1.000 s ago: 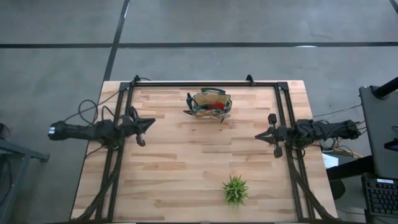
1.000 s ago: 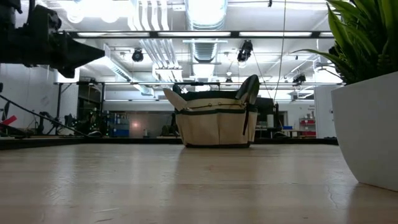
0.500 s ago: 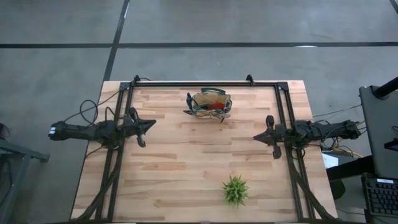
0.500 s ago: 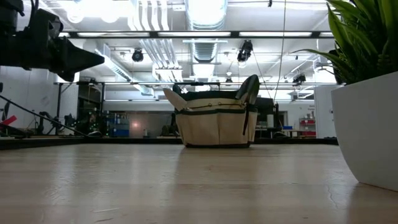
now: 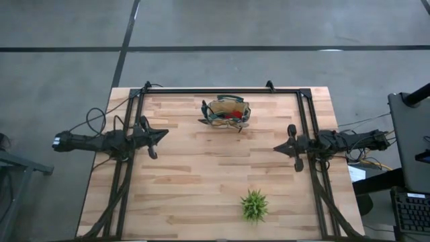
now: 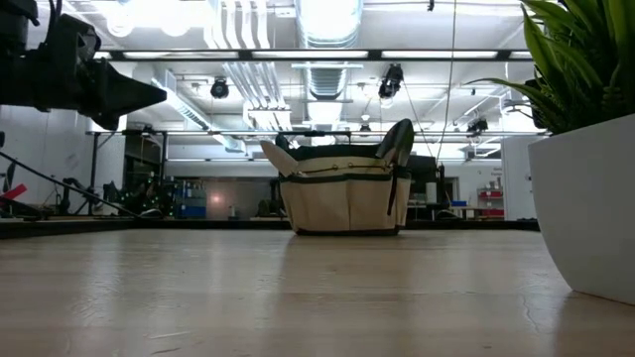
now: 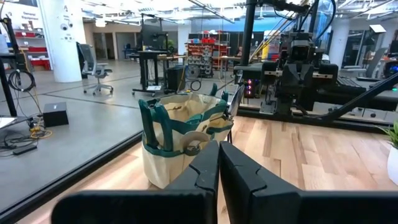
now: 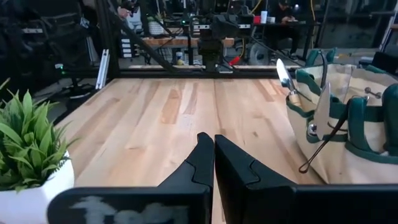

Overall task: Pick & Place Garden tools in Gardening bag
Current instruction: Return to Home Position

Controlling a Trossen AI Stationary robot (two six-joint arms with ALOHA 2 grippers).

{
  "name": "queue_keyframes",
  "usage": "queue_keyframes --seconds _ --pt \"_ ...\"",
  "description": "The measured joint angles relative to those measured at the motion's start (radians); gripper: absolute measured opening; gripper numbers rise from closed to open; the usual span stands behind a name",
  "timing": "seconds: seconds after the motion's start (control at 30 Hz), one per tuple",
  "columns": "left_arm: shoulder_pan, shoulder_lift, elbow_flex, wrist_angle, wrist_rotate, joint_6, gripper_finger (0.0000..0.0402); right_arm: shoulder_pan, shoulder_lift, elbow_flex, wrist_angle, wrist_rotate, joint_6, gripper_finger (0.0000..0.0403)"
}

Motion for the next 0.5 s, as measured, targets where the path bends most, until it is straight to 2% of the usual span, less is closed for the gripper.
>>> queue_keyframes --seconds 0.5 --pt "0.000 0.000 0.000 -0.001 0.000 0.000 0.0016 0.000 0.000 0.000 0.000 0.000 -0.014 0.0008"
